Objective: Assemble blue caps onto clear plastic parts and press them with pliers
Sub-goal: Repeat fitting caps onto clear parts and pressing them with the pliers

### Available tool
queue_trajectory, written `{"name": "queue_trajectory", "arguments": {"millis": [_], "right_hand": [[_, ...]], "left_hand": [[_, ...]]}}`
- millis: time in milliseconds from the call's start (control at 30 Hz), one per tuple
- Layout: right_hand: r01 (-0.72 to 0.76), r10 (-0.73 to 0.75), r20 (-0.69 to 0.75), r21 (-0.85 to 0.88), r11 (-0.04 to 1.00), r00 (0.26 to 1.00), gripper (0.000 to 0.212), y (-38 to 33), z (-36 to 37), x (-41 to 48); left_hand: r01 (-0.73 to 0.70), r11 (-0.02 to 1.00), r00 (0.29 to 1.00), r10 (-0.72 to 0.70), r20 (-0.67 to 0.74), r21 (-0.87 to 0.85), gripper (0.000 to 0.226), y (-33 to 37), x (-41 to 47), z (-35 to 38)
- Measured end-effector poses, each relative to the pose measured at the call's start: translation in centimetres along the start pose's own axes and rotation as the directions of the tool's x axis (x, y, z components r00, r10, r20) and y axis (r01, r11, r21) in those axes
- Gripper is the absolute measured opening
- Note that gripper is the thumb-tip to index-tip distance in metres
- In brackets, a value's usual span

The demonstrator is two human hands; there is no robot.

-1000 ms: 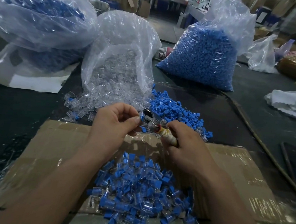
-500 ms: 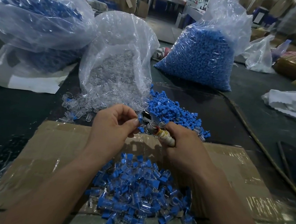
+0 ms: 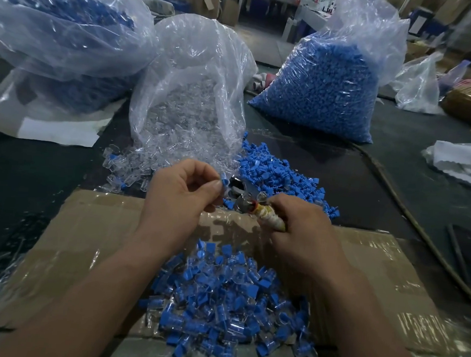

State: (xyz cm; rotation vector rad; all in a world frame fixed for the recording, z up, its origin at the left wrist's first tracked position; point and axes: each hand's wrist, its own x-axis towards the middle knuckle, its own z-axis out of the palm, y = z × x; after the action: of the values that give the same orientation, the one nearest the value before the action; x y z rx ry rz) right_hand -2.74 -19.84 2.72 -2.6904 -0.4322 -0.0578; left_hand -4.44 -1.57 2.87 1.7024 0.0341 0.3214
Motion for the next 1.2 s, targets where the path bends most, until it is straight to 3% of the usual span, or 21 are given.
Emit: {"name": "queue_trajectory", "arguments": {"millis": [133,267,500,700,800,833,900,967,1033,1100,1200], "right_hand": [[-0.018,0.021,0.057,-0.061,0.998,0.998,0.017,0.8,-0.3,0.0],[-0.025,0.026,0.103,-0.013,1.0,0.994,0.026,0.8,-0.2,0.1],[-0.005,0.01,0.204,-0.029,1.0,0.979,0.028,0.7,-0.1,0.4],[-0.016,0.033,0.258,-0.067,0.998,0.966,0.061,0.7,-0.3,0.4],[-0.015,0.033,0.28,-0.068,0.998,0.96,0.069,0.6,-0.4,0.4],[-0.009,0.028,0.286,-0.067,0.998,0.958,0.069,0.7,-0.4,0.4],[-0.003,0.019,0.297,-0.054,0.999,0.955,0.068,0.7,-0.4,0.3],[0.0,0.013,0.306,-0.041,0.999,0.952,0.071,0.8,-0.5,0.2],[0.007,0.008,0.312,-0.048,0.999,0.95,0.074,0.9,-0.6,0.1],[0.019,0.001,0.319,-0.06,0.998,0.948,0.076,1.0,-0.7,0.1],[0.007,0.007,0.328,-0.04,0.999,0.945,0.073,1.1,-0.9,0.0]], "left_hand": [[0.026,0.989,0.999,-0.019,0.045,-0.148,0.028,0.2,0.3,-0.7],[0.138,0.974,0.956,-0.085,0.279,-0.177,0.009,1.0,0.0,-1.1],[0.248,0.966,0.739,-0.145,0.659,-0.066,0.014,1.6,0.0,-1.6],[0.202,0.978,0.577,-0.157,0.802,0.045,0.013,1.2,0.0,-1.6],[0.188,0.981,0.554,-0.14,0.82,0.041,0.017,1.1,0.0,-1.6],[0.202,0.979,0.578,-0.143,0.803,0.029,0.018,1.0,0.0,-1.7],[0.245,0.97,0.689,-0.182,0.701,0.011,0.021,0.7,0.2,-1.5],[0.288,0.958,0.845,-0.25,0.473,-0.009,0.011,0.0,0.4,-1.2],[0.239,0.969,0.958,-0.245,0.149,0.055,0.007,-1.0,1.2,-1.0],[0.13,0.964,0.991,-0.121,-0.052,0.234,0.017,-1.9,2.0,-1.3],[0.066,0.909,0.989,-0.004,-0.15,0.412,0.025,-2.7,2.9,-2.1]]}}
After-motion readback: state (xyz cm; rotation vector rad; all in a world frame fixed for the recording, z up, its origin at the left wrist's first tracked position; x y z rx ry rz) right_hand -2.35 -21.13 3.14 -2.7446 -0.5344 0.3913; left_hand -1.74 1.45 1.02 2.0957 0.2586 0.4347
